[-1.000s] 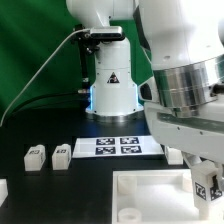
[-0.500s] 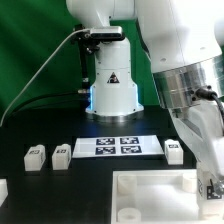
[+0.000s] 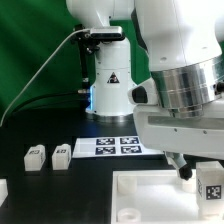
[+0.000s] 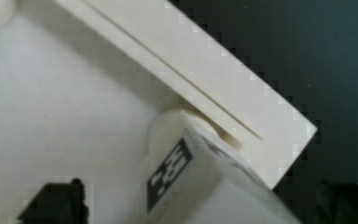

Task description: Assemble one leg

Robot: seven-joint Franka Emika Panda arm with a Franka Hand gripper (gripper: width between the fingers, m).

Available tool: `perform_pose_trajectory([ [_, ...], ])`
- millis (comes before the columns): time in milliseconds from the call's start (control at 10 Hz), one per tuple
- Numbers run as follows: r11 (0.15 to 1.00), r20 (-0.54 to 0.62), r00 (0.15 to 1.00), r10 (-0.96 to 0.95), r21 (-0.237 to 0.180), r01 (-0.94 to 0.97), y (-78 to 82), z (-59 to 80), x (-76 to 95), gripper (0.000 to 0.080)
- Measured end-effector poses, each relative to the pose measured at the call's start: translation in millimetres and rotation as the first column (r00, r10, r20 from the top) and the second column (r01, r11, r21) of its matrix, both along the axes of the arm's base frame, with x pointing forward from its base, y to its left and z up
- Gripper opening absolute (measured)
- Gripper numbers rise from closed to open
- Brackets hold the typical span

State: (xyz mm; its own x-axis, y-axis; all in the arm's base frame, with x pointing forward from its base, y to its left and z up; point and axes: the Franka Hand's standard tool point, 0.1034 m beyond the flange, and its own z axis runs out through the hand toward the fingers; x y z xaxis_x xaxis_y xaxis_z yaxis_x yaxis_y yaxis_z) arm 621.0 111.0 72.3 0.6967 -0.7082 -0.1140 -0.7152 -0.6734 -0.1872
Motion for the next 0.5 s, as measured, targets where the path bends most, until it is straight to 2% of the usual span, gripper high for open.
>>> perform_pose_trajectory([
  [100,0.994,0.020,0.993,0.113,-0.014,-0.113,-0.5,0.0,-0.3,0.0648],
  [200,0.951,0.018,0.953,0.303,-0.063,-0.302,-0.2,2.7,-0.7,0.0649],
  [300,0.892,0.031,0.895,0.445,-0.111,-0.439,2.5,7.4,4.0,0.0649],
  [400,0.799,0.065,0.801,0.595,-0.155,-0.581,4.8,7.3,7.3,0.0649],
  [500,0.744,0.068,0.745,0.664,-0.164,-0.648,2.1,5.9,7.1,0.0649],
])
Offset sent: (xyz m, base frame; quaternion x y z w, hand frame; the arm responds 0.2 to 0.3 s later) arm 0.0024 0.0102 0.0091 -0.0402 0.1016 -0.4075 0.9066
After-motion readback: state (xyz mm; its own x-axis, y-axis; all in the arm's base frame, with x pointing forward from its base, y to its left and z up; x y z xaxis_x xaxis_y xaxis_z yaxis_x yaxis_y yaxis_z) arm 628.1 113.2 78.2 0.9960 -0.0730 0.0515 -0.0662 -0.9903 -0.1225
